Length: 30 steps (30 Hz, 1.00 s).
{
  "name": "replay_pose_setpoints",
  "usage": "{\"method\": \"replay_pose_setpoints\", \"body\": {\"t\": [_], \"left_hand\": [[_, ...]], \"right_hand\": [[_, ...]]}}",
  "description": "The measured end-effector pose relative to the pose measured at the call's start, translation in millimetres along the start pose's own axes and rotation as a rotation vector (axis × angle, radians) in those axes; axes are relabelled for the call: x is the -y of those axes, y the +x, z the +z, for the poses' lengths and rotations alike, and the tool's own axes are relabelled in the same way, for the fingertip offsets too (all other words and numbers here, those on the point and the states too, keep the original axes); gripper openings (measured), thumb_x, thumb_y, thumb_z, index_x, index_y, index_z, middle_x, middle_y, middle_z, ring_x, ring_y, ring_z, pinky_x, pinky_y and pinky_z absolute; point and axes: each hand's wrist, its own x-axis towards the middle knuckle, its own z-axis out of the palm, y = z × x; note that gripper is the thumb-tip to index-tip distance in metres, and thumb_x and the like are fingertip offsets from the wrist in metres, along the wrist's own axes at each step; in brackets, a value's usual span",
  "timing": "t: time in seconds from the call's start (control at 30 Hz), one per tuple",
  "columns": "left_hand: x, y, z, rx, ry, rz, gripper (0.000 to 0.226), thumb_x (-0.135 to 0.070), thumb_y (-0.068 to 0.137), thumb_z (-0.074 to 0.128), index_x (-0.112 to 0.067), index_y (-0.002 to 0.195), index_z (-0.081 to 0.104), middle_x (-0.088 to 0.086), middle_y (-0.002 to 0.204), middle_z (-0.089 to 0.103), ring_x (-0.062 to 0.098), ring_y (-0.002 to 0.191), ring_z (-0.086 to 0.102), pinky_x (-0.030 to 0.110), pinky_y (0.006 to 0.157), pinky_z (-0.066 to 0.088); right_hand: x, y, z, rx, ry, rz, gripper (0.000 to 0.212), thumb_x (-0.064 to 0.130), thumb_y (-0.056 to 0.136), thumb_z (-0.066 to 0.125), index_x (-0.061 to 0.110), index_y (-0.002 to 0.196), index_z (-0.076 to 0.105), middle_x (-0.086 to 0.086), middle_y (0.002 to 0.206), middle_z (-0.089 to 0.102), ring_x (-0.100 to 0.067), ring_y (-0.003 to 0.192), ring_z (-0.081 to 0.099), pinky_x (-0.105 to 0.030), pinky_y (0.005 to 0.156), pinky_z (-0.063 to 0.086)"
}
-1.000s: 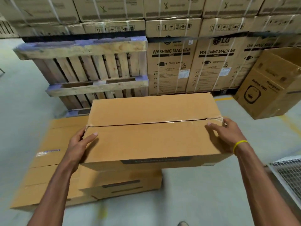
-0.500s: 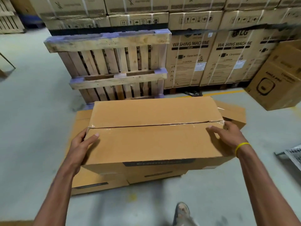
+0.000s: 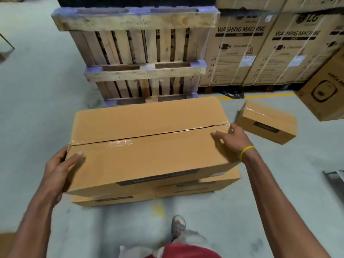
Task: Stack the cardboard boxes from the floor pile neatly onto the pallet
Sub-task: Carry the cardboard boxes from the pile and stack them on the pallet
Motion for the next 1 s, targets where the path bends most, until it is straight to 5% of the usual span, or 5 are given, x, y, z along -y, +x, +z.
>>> {"method": "replay_pose_setpoints", "body": {"t": [0.33, 0.57, 0.73, 0.87, 1.0], "left_hand": [[25, 82, -100, -0.027, 0.013, -0.061, 0.018, -0.012, 0.098, 0.066, -0.027, 0.106, 0.072, -0.009, 0.096, 0.077, 0.014, 0.085, 0.067, 0.034, 0.08, 0.052], [62, 169, -211, 0.07, 0.005, -0.107, 0.019, -0.011, 0.098, 0.065, -0.027, 0.107, 0.071, -0.001, 0.107, 0.072, 0.017, 0.092, 0.066, 0.038, 0.089, 0.05], [75, 220, -267, 0.105, 0.053, -0.156, 0.023, -0.009, 0.099, 0.064, -0.024, 0.116, 0.067, -0.004, 0.108, 0.071, 0.018, 0.093, 0.065, 0.036, 0.085, 0.052], [102, 247, -280, 0.119, 0.113, -0.194, 0.035, -0.012, 0.097, 0.068, -0.022, 0.13, 0.062, 0.004, 0.109, 0.069, 0.027, 0.09, 0.061, 0.029, 0.064, 0.057], [143, 266, -276, 0.127, 0.163, -0.246, 0.042, -0.01, 0.096, 0.07, -0.022, 0.135, 0.059, 0.01, 0.121, 0.066, 0.028, 0.096, 0.061, 0.041, 0.078, 0.052]], "right_hand": [[61, -7, 125, 0.004, -0.029, 0.018, 0.083, 0.072, 0.052, 0.072, 0.029, 0.121, 0.06, 0.0, 0.126, 0.066, -0.029, 0.114, 0.062, -0.048, 0.101, 0.05], [112, -51, 247, -0.106, -0.021, 0.07, 0.072, 0.043, 0.079, 0.082, 0.02, 0.14, 0.052, -0.005, 0.142, 0.056, -0.029, 0.13, 0.052, -0.037, 0.105, 0.042], [124, -71, 320, -0.097, -0.035, 0.111, 0.068, 0.036, 0.077, 0.084, 0.022, 0.137, 0.056, -0.004, 0.138, 0.059, -0.026, 0.127, 0.054, -0.033, 0.101, 0.043], [115, -67, 362, -0.073, -0.033, 0.159, 0.049, 0.032, 0.076, 0.085, 0.023, 0.12, 0.066, 0.0, 0.114, 0.066, -0.025, 0.115, 0.06, -0.025, 0.086, 0.042], [84, -46, 393, -0.044, -0.028, 0.21, 0.046, 0.028, 0.075, 0.087, 0.023, 0.118, 0.068, -0.01, 0.119, 0.069, -0.029, 0.115, 0.061, -0.027, 0.083, 0.043]]}}
